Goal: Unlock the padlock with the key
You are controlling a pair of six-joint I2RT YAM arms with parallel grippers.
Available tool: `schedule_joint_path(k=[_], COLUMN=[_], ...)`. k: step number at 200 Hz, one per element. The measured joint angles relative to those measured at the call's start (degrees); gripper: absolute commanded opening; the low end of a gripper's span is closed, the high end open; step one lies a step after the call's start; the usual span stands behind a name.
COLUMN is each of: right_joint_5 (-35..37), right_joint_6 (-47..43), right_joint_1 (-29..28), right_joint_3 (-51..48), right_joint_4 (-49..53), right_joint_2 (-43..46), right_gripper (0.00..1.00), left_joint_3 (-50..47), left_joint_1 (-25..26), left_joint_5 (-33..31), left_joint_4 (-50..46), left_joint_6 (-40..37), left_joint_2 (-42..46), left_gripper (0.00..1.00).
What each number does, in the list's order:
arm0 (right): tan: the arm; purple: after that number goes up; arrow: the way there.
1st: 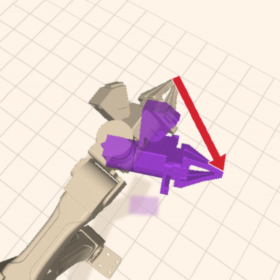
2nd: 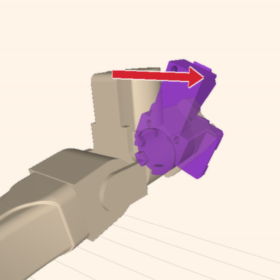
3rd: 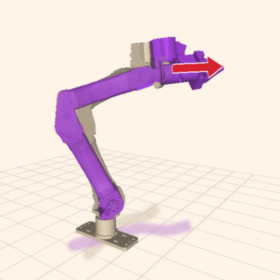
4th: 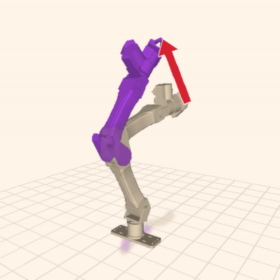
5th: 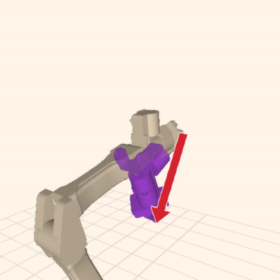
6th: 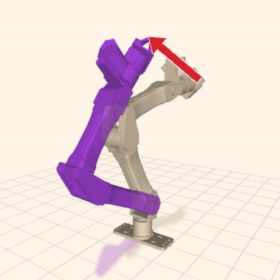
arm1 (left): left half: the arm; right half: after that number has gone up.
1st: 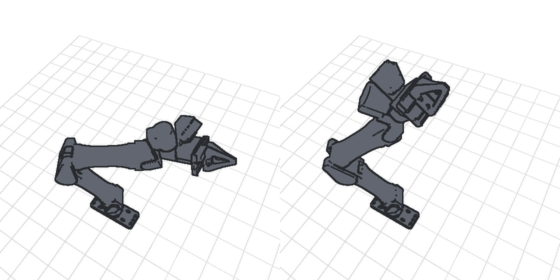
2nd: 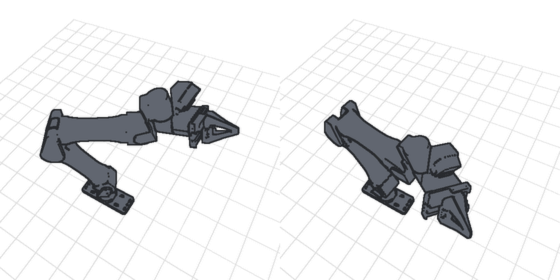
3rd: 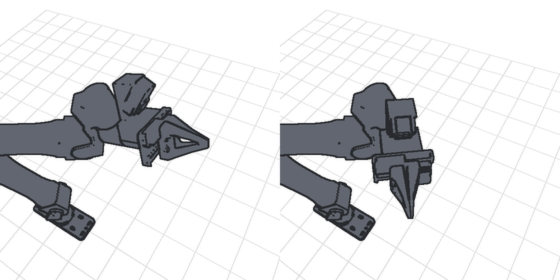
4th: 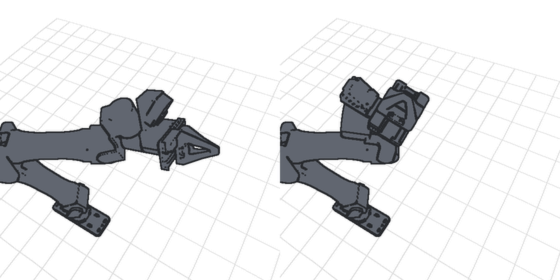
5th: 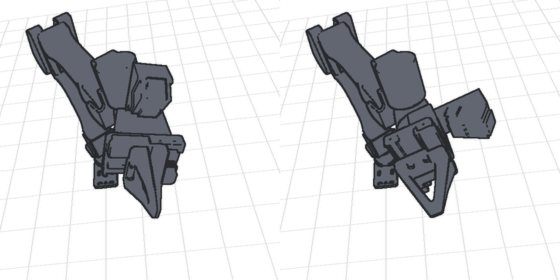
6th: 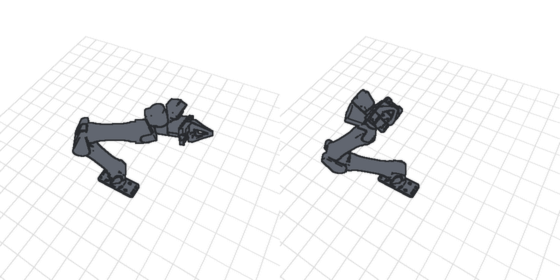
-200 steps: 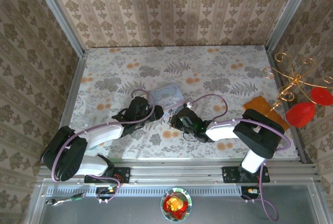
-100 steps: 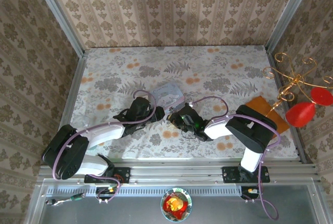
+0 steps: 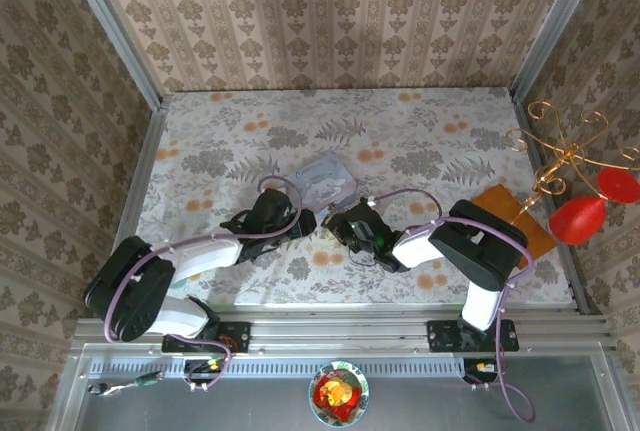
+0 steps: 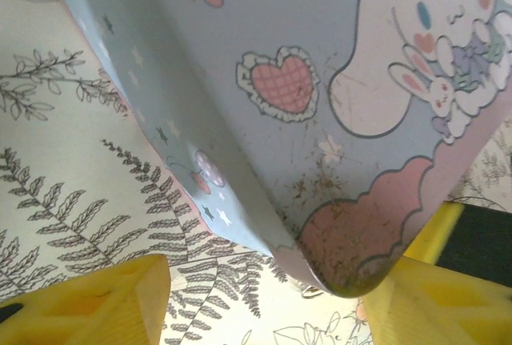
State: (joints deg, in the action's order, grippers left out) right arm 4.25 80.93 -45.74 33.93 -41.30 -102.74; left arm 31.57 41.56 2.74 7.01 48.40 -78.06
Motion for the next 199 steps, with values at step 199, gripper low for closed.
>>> schedule_joint_path(k=[199], right_joint_5=[-1.8], right_joint_6=[-3.2], right_joint_1=[4.4], right_joint_3=[1.0], right_joint_4=[4.8], right_joint_2=[1.8], right_gripper=[0.04], left_joint_3=[4.7], left_joint_1=[-6.3], left_joint_5=[-0.9], left_joint_4=[2.3], left_joint_6=[-1.7], left_joint_2=[-4.4], left_gripper=[0.7])
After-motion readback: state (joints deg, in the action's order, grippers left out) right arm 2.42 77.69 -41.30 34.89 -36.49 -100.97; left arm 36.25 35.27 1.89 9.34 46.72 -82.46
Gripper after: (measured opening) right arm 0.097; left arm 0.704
